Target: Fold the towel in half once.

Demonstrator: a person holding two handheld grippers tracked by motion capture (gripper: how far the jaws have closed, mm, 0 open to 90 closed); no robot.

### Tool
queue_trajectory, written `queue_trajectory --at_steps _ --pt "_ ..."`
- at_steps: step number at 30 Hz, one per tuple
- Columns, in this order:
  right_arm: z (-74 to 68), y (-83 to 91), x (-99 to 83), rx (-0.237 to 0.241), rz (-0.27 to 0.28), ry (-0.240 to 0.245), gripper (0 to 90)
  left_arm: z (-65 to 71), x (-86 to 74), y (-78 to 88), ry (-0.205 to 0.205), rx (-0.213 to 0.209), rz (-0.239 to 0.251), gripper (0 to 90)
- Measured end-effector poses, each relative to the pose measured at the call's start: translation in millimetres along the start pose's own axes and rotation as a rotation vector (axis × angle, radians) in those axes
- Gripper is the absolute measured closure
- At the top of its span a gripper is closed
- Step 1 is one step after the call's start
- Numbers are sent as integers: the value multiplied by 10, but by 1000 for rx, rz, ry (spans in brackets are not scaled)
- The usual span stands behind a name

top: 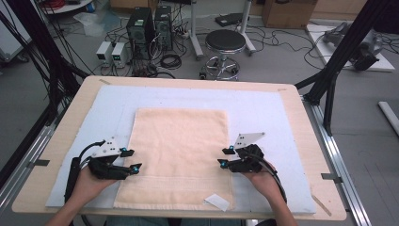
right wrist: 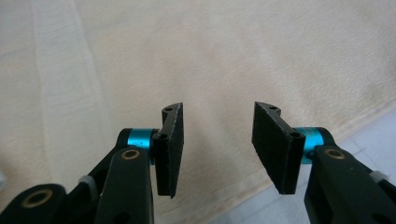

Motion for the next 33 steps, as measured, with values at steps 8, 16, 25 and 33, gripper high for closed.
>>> queue_trajectory --at_steps 8,16,25,33 --pt "86 -197 -28 -8 -80 4 685 -77 -14 -142 -3 -2 -18 394" --pt "102 -204 -93 -7 -69 -3 672 -102 -111 -147 25 -7 -24 386" --pt "101 -170 -69 -56 -20 -7 436 -109 -79 -130 42 -7 -11 262" --pt "129 0 121 -110 93 -43 238 -126 -37 -143 51 19 -32 133"
Point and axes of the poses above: each handheld gripper's, and its own axes: y roughly backward along the jaws, x roughly out of its top, z roughly to its right, the point moved 4 cm from there along -y, roughly forward along the jaws, and after that the axes turned 12 degrees about -y, right-handed, at the moved point
